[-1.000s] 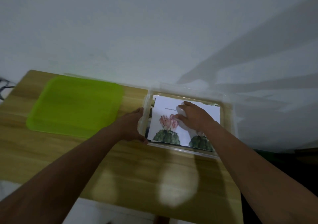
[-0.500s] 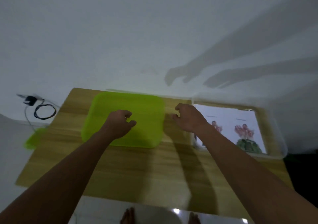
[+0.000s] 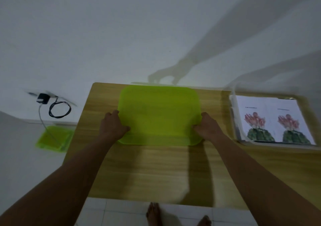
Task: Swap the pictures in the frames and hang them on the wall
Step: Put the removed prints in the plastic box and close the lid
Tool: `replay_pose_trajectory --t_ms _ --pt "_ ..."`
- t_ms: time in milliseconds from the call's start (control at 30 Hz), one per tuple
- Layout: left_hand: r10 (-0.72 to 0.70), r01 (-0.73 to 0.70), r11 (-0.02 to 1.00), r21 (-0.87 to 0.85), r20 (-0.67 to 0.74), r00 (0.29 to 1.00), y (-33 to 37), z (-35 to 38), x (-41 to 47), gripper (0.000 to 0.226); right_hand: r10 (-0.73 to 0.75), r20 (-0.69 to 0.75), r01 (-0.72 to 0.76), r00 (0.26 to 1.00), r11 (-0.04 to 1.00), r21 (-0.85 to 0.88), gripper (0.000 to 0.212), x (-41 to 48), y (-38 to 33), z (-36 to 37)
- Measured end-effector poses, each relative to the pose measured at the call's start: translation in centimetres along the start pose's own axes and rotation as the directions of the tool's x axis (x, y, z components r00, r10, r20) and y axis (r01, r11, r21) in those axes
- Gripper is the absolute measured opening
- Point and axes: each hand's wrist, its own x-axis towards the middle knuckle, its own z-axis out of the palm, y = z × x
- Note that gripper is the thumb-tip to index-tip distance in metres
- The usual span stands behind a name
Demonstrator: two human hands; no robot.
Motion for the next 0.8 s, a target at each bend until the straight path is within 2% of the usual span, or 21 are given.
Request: replay_pose_trajectory --t_ms 200,333,433,533,600,700,800 --pt "-0.013 0.021 0.986 -0.168 0.048 0.999 -1.2 0.0 1.2 0.085 0.001 -0.022 0.004 1.000 0.980 0.197 0.070 0.4 0.4 1.4" --pt "-0.029 0.083 0.920 -0.384 0.145 0.989 -1.7 -1.9 0.3 0.115 -0.047 0.011 0.041 0.999 0.942 0.334 0.065 -1.6 -0.1 -0.2" --pt "0.019 0.091 0.869 -0.486 0.216 0.976 -1.3 -3.9 -0.9 0.111 -0.068 0.029 0.048 0.997 0.899 0.435 0.074 -3.5 -0.1 -2.5" --pt "0.099 0.029 0.859 -0.512 0.222 0.970 0.0 -5.8 -2.1 0.128 -0.093 0.054 0.056 0.994 0.876 0.480 0.078 -5.4 0.6 -5.4" --pt "0.135 0.012 0.849 -0.528 0.239 0.962 1.7 -6.9 -3.5 0.121 -0.104 0.039 0.070 0.994 0.854 0.515 0.077 -6.7 1.4 -7.6" --pt "0.166 -0.013 0.820 -0.572 0.217 0.962 4.9 -7.3 -5.8 0.093 -0.086 -0.009 0.079 0.996 0.859 0.507 0.084 -9.0 3.2 -11.3" --pt "0.205 -0.047 0.798 -0.601 0.197 0.959 8.3 -6.3 -7.3 0.092 -0.078 -0.057 0.096 0.995 0.865 0.493 0.085 -10.8 6.3 -14.7"
